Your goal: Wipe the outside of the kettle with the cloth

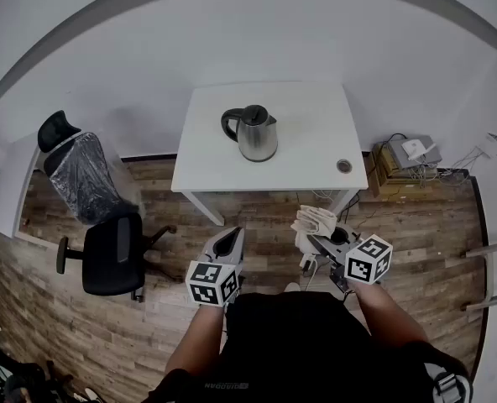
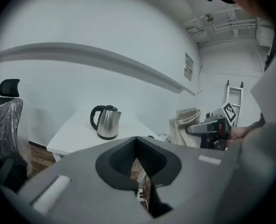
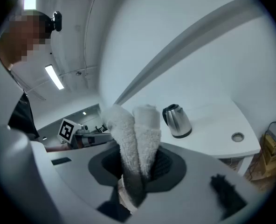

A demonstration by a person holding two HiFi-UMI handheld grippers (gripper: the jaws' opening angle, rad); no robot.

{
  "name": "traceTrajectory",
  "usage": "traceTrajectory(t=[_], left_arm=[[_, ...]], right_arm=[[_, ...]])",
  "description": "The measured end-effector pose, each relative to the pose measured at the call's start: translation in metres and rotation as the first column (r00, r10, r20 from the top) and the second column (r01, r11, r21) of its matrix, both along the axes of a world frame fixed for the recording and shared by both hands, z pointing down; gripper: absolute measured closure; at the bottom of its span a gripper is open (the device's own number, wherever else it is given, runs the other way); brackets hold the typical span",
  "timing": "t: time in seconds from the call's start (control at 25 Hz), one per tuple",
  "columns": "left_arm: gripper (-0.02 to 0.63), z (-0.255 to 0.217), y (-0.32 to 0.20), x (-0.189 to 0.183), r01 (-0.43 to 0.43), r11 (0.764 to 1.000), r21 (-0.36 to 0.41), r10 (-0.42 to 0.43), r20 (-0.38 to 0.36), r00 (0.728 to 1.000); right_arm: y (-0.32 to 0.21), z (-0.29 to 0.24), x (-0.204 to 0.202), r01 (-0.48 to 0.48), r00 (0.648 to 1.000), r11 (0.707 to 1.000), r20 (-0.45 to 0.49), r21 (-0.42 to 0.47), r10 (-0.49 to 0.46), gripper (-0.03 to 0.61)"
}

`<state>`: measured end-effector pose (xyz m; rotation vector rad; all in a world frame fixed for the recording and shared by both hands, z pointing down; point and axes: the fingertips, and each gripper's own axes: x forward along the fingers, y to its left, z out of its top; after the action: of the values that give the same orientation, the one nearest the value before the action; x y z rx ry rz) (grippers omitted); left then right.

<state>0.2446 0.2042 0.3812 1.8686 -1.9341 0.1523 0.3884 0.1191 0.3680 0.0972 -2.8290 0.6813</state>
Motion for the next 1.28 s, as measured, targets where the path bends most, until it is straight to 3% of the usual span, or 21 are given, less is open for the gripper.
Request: traceTrajectory(t=[0.36, 0.6, 0.92, 1.12, 1.28], left_arm=[[0.606, 0.007, -0.007, 0.012, 0.015, 0.999, -0.044, -0.013, 0.050, 0.999], [0.606, 0.013, -0.037, -0.002, 0.001, 0.999, -0.051, 0.003, 0.079, 0.997], [0.606, 0.023, -0.106, -0.070, -0.056, 0.998, -0.024, 0.057, 0.053, 0.997], [0.606, 0.015, -0.139, -0.140, -0.204, 0.979, -0.028, 0.205, 0.127, 0.970], [0.606, 0.021, -0.155, -0.208, -0.259, 0.966, -0.020, 0.260, 0.099, 0.960]], right_arm=[[-0.036, 0.032, 0.017, -0.061, 0.995, 0.998, -0.080, -0.034, 0.058, 0.486], [-0.059, 0.039, -0.009, -0.035, 0.996, 0.999, -0.082, -0.020, 0.033, 0.486], [-0.109, 0.046, -0.056, -0.121, 0.984, 0.992, -0.130, 0.025, 0.124, 0.486], [-0.132, 0.032, -0.119, -0.202, 0.963, 0.976, -0.164, 0.087, 0.214, 0.486], [-0.144, 0.020, -0.188, -0.219, 0.940, 0.957, -0.222, 0.190, 0.259, 0.485]])
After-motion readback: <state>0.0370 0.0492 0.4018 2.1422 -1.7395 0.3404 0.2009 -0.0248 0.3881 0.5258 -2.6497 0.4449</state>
